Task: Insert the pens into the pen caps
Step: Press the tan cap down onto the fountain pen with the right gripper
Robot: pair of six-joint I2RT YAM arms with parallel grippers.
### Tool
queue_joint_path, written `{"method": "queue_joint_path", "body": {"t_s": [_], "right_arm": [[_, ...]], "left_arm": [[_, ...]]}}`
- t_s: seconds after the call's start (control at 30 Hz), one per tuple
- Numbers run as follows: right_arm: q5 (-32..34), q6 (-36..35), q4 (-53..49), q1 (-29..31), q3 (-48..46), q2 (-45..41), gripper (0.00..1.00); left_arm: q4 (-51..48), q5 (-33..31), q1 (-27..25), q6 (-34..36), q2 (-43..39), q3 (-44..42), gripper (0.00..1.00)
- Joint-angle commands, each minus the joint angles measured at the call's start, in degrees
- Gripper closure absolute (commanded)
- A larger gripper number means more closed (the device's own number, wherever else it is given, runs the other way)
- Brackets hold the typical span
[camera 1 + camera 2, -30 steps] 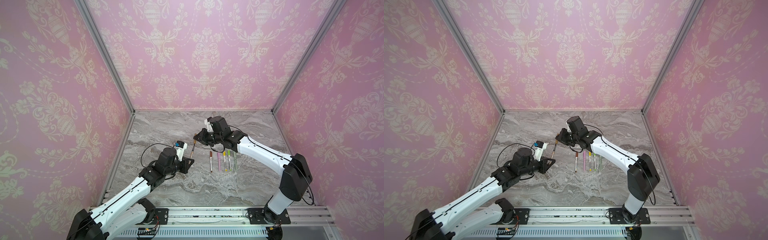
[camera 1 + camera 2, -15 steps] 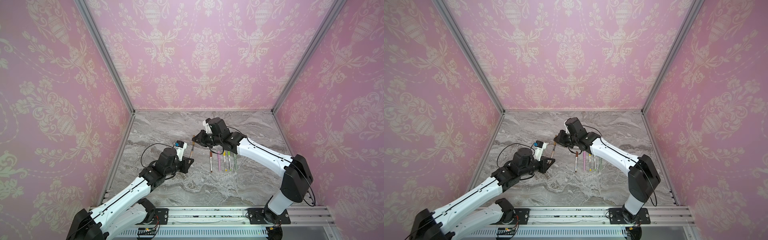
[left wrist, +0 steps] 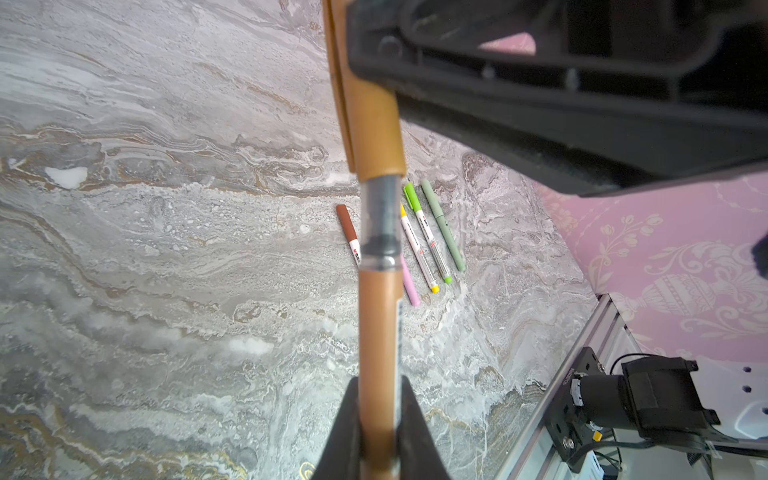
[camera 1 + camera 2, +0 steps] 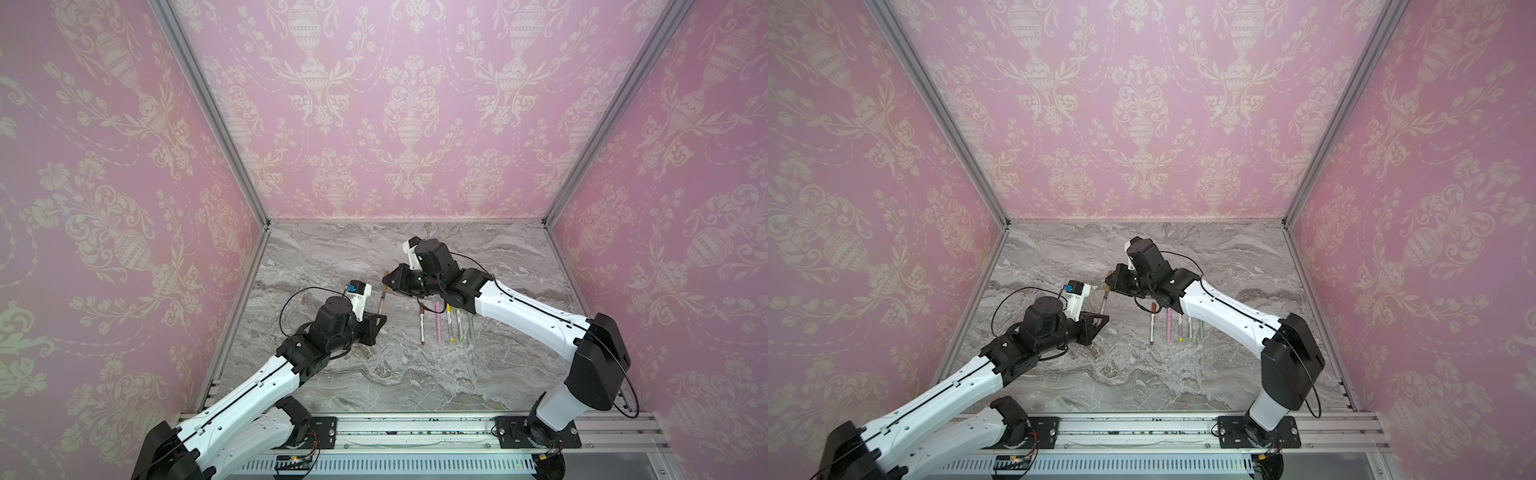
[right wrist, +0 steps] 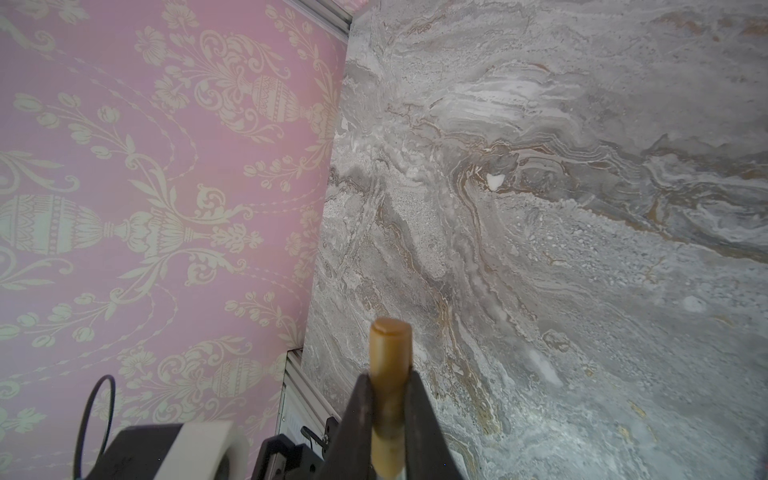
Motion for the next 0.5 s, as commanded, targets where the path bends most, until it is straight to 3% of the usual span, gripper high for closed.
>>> {"method": "queue_joint_path", "body": {"t_s": [0.0, 0.23, 0.47], "right_arm": [[-1.37, -1.64, -0.37, 2.78, -2.06, -1.28, 1.0], [-2.77, -1.9, -1.65, 5.38, -3.43, 0.91, 1.0], [-7.25, -0.56, -4.33, 5.64, -3.55, 4.01, 1.0]], "left_arm": [[5.3, -5.43, 0.23, -1.58, 0.71, 2.67, 1.0], [9.08, -5.74, 0.53, 3.4, 5.27, 10.11, 1.0], [12.13, -6.86, 0.61, 9.33, 6.13, 12.34, 1.0]]}}
